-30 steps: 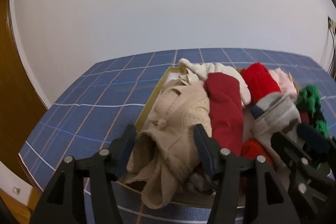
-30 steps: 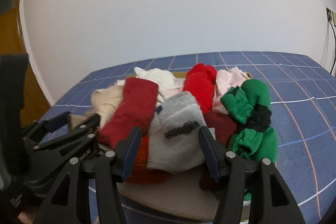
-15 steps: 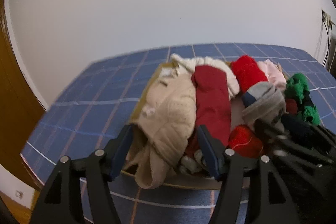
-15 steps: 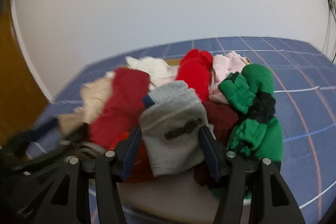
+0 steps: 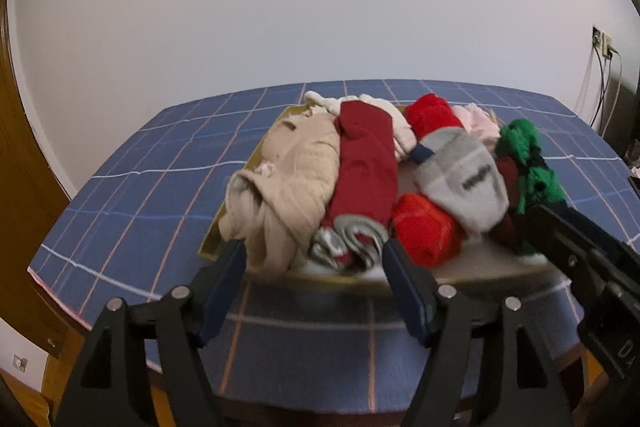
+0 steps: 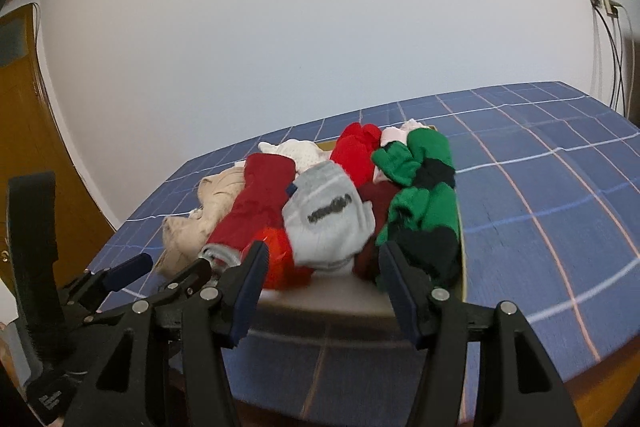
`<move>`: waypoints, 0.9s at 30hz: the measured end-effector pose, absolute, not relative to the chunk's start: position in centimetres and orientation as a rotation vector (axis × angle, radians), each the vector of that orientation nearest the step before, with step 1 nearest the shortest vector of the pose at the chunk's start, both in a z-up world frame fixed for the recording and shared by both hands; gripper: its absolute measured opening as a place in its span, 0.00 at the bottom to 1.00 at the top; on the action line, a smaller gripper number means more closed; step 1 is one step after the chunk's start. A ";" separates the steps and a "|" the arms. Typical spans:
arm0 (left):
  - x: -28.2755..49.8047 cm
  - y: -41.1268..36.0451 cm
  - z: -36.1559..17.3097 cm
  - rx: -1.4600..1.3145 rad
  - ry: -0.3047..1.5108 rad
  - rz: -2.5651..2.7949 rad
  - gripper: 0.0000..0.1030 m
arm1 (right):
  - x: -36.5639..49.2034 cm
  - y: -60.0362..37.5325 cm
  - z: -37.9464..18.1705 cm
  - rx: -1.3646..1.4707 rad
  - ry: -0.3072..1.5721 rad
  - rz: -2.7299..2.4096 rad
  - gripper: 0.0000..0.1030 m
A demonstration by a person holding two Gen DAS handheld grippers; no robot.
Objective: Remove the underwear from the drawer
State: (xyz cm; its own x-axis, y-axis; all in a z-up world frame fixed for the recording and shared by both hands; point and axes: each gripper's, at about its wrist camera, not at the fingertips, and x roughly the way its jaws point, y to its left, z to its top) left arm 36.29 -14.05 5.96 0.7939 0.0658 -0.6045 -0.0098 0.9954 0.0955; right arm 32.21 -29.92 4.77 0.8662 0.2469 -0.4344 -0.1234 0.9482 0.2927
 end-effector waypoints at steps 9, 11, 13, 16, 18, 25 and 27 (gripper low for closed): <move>31.7 -14.2 6.2 0.096 0.616 0.044 0.71 | 27.4 -30.2 5.0 0.257 0.450 0.179 0.58; 30.7 -14.0 6.1 0.091 0.614 0.044 0.71 | 26.6 -30.1 5.0 0.259 0.449 0.182 0.58; 29.9 -14.0 6.1 0.088 0.610 0.038 0.71 | 25.8 -30.2 5.1 0.262 0.444 0.181 0.58; 28.9 -14.0 6.2 0.092 0.601 0.036 0.71 | 24.6 -30.1 5.3 0.252 0.433 0.184 0.58; 28.3 -14.1 6.3 0.090 0.599 0.032 0.71 | 23.9 -30.0 5.5 0.251 0.428 0.184 0.58; 26.1 -14.1 6.8 0.081 0.587 0.025 0.71 | 21.6 -29.9 5.4 0.239 0.416 0.183 0.59; 25.3 -14.2 6.9 0.083 0.581 0.023 0.71 | 20.8 -30.0 5.5 0.244 0.408 0.181 0.59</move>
State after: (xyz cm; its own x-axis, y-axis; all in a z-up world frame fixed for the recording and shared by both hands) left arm 25.34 -14.18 6.88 0.8357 0.0455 -0.5473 0.0015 0.9964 0.0853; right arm 20.82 -30.01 5.52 0.9025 0.2219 -0.3692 -0.1244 0.9549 0.2697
